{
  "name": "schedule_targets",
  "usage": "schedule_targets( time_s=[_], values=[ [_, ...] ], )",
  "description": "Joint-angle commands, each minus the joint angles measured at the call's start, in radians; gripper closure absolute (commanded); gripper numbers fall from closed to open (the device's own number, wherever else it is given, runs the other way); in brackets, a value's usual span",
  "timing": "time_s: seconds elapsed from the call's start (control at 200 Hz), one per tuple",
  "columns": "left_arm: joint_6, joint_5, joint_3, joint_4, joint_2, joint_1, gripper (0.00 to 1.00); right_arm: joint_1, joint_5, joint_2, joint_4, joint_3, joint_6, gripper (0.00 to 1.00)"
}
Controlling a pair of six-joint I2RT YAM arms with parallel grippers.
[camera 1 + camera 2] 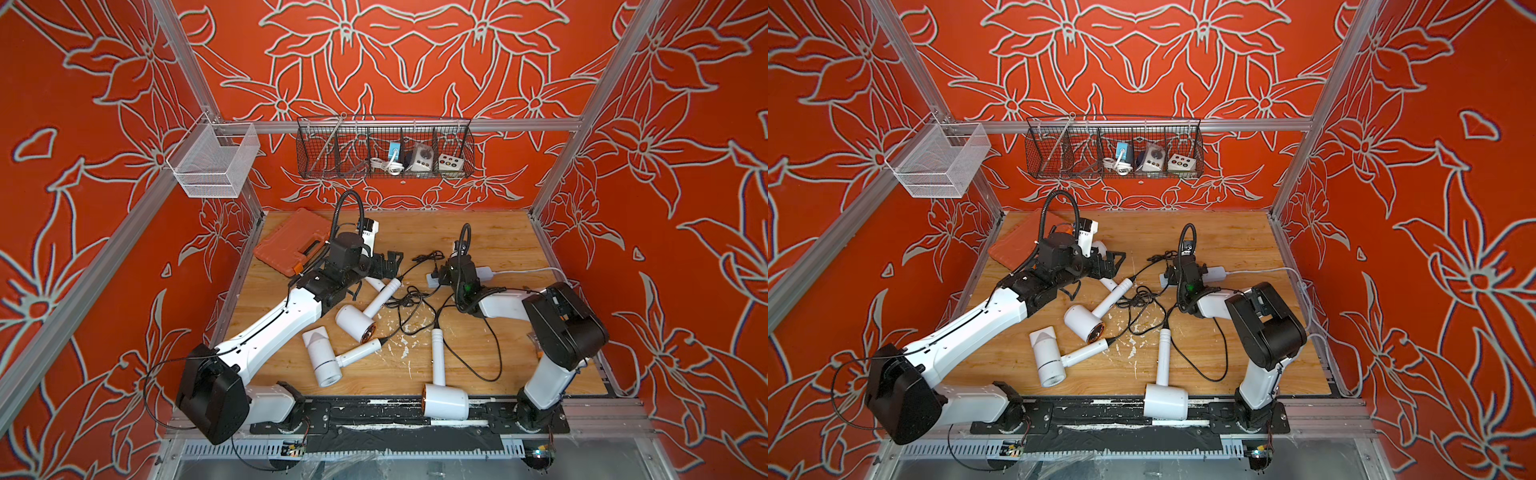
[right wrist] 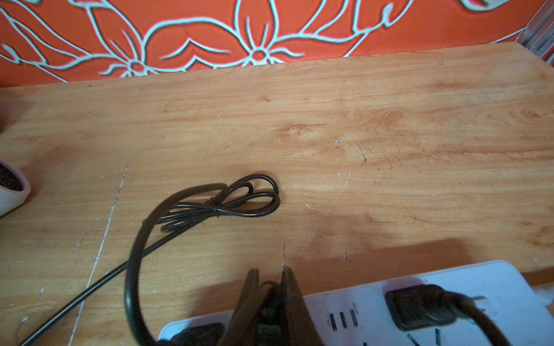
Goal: Charge the blow dryers
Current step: Insert the plug into the socket.
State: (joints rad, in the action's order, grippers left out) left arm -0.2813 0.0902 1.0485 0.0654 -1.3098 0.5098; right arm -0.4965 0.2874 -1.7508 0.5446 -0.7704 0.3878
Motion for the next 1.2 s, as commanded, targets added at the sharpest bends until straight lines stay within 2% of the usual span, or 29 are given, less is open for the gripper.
schedule_targets(
  time_s=[0.0, 0.405, 0.631, 0.946, 1.036, 1.196],
  values=[
    [-0.001, 0.013, -0.004, -0.023, 0.027, -0.010, 0.01, -0.017, -0.013, -0.018, -0.193, 0.042, 0.036, 1.00],
    [-0.008, 0.023, -0.005, -0.028, 0.022, -0.025, 0.01, -0.020, -0.028, -0.022, -0.271, 0.024, 0.075, 1.00],
    [-0.012, 0.031, -0.008, -0.030, 0.023, -0.029, 0.01, -0.021, -0.117, -0.060, -0.211, 0.037, 0.098, 1.00],
    [-0.017, 0.042, -0.008, -0.035, 0.019, -0.031, 0.01, -0.111, 0.039, -0.088, -0.009, 0.167, 0.115, 1.00],
    [-0.018, 0.040, -0.010, -0.035, 0.017, -0.034, 0.01, -0.119, 0.049, -0.095, -0.030, 0.152, 0.113, 1.00],
    [-0.018, 0.040, -0.010, -0.035, 0.018, -0.034, 0.01, -0.120, 0.050, -0.125, 0.044, 0.179, 0.129, 1.00]
  ],
)
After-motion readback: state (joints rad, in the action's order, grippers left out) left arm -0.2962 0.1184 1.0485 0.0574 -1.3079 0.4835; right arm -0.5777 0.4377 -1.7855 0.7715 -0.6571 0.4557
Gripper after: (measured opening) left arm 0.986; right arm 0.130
